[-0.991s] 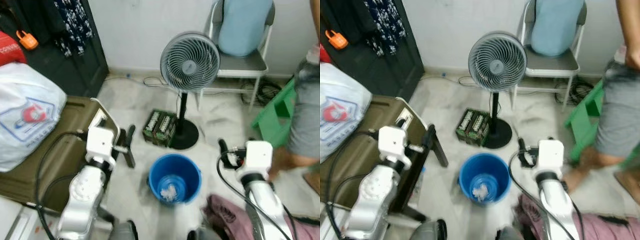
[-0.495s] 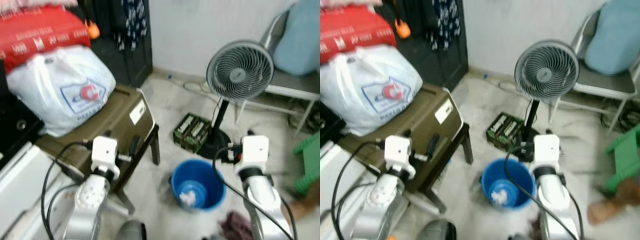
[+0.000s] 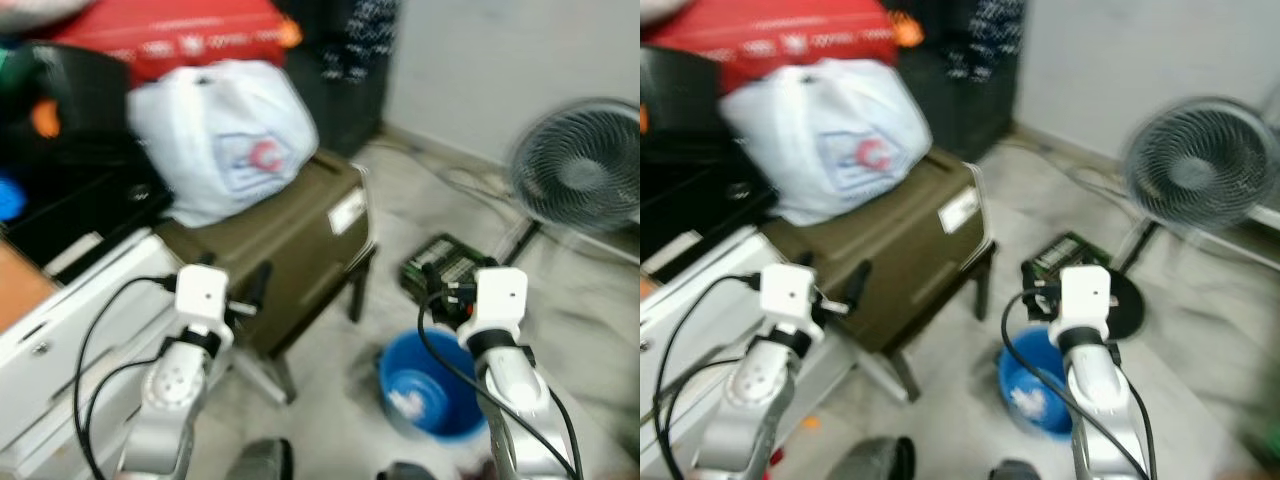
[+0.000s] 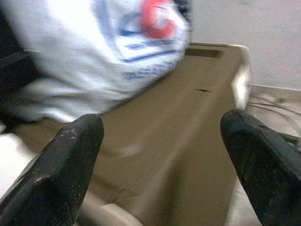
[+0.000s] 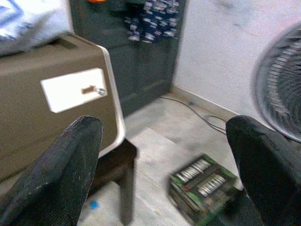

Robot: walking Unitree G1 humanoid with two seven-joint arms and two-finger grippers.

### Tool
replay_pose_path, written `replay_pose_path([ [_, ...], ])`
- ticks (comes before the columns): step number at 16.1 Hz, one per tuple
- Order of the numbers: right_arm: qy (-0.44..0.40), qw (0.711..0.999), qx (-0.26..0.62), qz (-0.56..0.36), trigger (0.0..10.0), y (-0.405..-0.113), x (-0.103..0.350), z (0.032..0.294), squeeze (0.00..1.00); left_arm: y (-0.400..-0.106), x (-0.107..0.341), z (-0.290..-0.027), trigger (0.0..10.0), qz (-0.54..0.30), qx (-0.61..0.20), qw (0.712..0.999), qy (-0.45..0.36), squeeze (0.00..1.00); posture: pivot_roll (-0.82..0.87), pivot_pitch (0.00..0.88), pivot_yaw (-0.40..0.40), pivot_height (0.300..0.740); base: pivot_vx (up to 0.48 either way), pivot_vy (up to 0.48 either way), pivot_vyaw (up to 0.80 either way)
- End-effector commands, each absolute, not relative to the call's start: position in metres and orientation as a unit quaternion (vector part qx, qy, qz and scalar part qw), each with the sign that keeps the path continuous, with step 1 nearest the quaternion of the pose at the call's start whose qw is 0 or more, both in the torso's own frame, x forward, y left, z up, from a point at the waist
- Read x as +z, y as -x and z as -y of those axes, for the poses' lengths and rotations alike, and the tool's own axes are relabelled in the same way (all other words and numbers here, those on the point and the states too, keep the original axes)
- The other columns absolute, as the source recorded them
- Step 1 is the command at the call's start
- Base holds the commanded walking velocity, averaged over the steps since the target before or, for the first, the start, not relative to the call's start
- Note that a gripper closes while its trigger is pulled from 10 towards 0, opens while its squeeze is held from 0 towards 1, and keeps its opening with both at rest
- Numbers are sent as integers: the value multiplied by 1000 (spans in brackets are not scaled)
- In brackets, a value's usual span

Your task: Clean up the room

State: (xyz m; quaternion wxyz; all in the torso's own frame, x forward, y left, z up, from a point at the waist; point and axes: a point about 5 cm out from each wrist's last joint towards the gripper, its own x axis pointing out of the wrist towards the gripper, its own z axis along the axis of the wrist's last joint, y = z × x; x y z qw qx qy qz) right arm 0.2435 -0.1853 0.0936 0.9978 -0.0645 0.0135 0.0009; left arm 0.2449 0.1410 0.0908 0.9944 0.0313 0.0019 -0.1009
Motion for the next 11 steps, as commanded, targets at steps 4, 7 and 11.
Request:
replay_pose_path([
  [4, 66, 998, -3, 1, 10000, -241, 102, 187, 0, -246, 92, -145, 10000, 2, -99, 994, -44, 0, -85, 64, 52, 740, 0, 0, 800],
  [7, 59, 998, -3, -2, 10000, -229, 102, 184, 0, -233, 89, -160, 10000, -8, -82, 995, -58, 0, -79, 65, 43, 740, 0, 0, 800],
  [11, 56, 998, 15, -19, 10000, -221, 90, 171, 0, -224, 82, -166, 10000, -23, -79, 995, -65, 0, -71, 66, 45, 740, 0, 0, 800],
])
